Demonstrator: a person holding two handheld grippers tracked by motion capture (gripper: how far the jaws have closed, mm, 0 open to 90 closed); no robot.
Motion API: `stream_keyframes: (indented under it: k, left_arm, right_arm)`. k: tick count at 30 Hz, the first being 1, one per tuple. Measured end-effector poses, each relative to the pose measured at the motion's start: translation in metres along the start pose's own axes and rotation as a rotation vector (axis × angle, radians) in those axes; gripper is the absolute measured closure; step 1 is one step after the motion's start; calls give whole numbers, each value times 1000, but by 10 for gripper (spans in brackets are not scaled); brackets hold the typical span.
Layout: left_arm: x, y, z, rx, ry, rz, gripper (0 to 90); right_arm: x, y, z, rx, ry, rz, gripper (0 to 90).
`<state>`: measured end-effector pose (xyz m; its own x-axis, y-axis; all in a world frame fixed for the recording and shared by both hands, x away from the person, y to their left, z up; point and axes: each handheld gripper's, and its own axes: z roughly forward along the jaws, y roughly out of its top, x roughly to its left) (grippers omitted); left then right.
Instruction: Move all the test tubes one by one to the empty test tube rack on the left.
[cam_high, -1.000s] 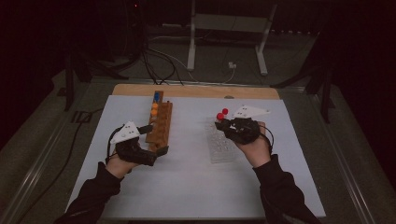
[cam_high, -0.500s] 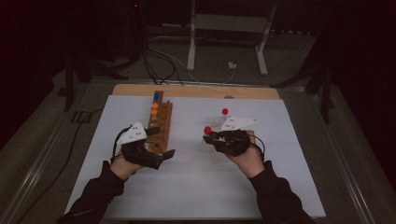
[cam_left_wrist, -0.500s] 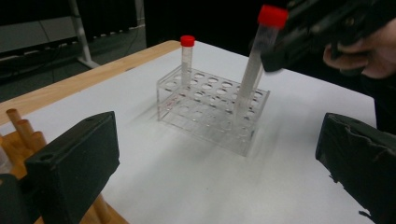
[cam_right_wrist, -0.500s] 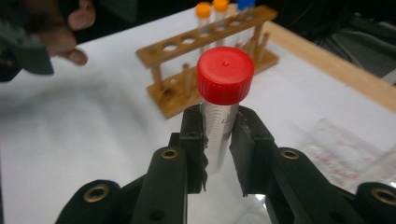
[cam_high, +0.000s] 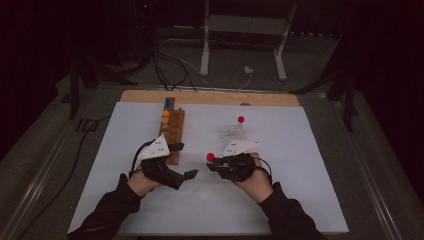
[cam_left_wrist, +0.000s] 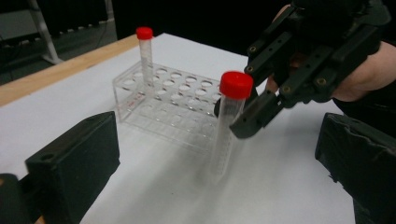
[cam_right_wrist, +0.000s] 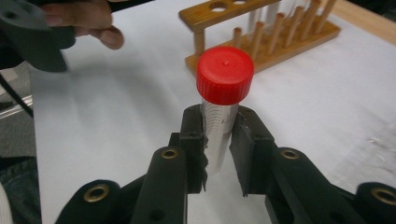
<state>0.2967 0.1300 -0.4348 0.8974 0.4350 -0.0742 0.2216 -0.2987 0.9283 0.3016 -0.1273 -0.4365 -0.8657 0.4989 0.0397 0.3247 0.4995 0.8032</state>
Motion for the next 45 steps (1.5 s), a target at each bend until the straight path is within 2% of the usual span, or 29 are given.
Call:
stream_keyframes:
  k: [6, 9, 13, 19, 24, 37, 45]
  left_arm:
    - [-4, 0, 9, 1, -38, 0, 68]
    - [-6, 0, 12, -2, -59, 7, 159]
    - [-8, 1, 15, 0, -80, 17, 234]
    - [-7, 2, 18, -7, -68, 21, 362]
    - [-8, 2, 21, 1, -82, 24, 436]
    - [-9, 2, 25, 15, -102, 37, 699]
    - [-9, 5, 25, 28, -92, 59, 713]
  right_arm:
    - [8, -3, 7, 15, 31, -8, 749]
    - [11, -4, 8, 13, 42, -11, 748]
    - [13, -3, 6, 12, 47, -15, 748]
    - [14, -2, 5, 6, 52, -21, 748]
    - [15, -1, 4, 3, 53, -25, 748]
    - [15, -2, 5, 8, 54, -26, 748]
    - [14, -2, 6, 5, 57, -19, 746]
